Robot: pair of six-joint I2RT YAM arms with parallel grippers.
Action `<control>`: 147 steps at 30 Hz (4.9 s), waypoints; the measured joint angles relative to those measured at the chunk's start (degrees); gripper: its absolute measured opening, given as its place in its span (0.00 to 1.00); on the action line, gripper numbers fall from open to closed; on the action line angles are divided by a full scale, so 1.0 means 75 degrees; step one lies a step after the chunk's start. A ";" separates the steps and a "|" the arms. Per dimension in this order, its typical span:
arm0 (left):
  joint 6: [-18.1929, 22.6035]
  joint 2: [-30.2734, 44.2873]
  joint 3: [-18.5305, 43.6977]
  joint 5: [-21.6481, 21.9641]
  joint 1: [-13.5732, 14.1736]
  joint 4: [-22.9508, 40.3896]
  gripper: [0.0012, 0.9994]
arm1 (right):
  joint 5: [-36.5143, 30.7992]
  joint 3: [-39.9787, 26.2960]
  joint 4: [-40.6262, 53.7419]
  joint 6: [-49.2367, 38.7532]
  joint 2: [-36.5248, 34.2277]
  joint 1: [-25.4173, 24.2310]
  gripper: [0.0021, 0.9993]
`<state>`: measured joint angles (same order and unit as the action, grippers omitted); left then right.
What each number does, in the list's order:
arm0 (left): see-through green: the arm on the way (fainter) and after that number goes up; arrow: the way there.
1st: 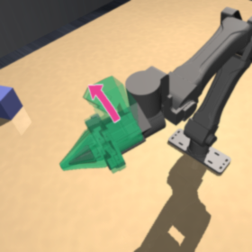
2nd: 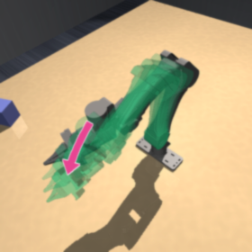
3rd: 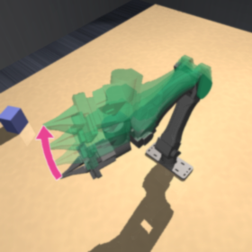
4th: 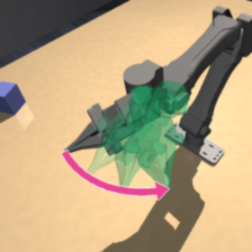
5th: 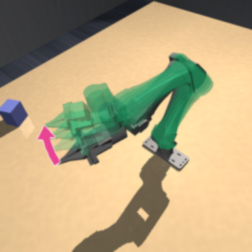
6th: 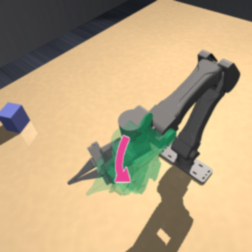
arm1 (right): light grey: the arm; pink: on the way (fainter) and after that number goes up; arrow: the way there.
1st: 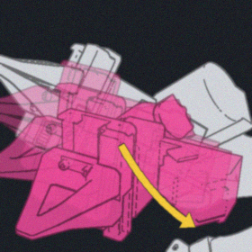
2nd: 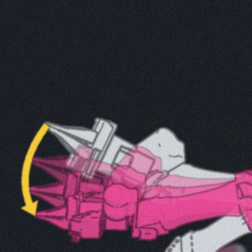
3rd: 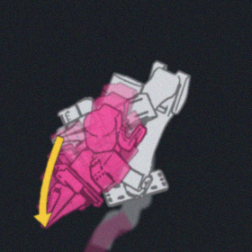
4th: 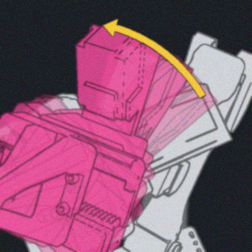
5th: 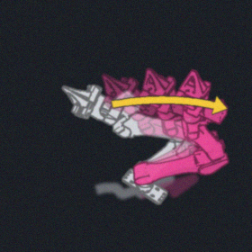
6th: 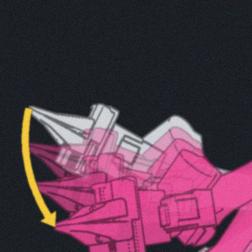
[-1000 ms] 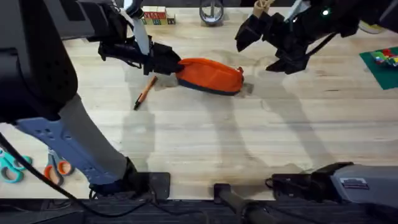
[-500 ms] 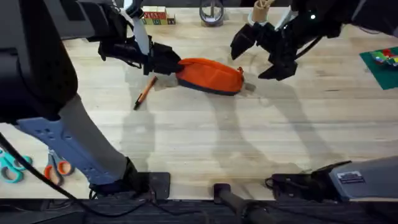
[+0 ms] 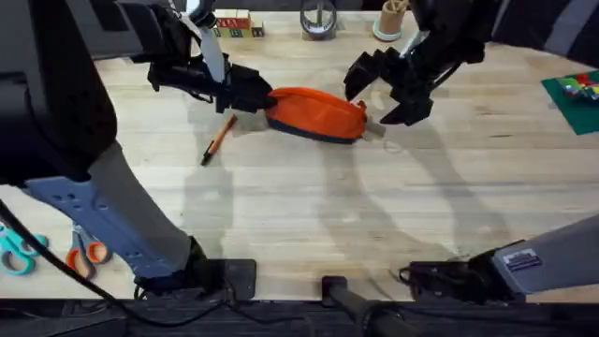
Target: Unzip the bag, pick up the pens from the table one at a time and place them inside, then zip the bag closed.
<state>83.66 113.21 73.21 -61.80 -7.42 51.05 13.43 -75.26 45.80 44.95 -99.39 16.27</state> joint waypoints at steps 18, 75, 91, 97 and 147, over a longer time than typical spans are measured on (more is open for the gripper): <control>0.0000 -0.0001 0.0000 0.0000 0.0000 0.0000 0.04 | 0.0507 -0.0003 -0.0287 0.0000 0.0000 0.0000 0.38; 0.0000 0.0000 0.0000 0.0003 0.0000 -0.0012 0.04 | 0.0270 -0.0419 -0.0101 -0.2244 0.0073 0.0231 0.03; 0.0000 0.0000 0.0000 0.0003 0.0000 -0.0015 0.04 | 0.0155 -0.0475 -0.1499 -0.4201 0.0073 0.1240 0.03; 0.0000 0.0000 0.0000 0.0003 0.0000 -0.0015 0.04 | 0.0152 -0.0475 -0.1684 -0.4289 0.0075 0.1395 0.03; 0.0000 0.0000 0.0000 0.0003 -0.0015 0.0002 0.04 | -0.0026 -0.0475 -0.3969 -0.4377 -0.0522 0.2632 0.03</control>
<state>83.66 113.21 73.21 -61.78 -7.53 51.06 13.23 -78.83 16.03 12.12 -103.31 36.01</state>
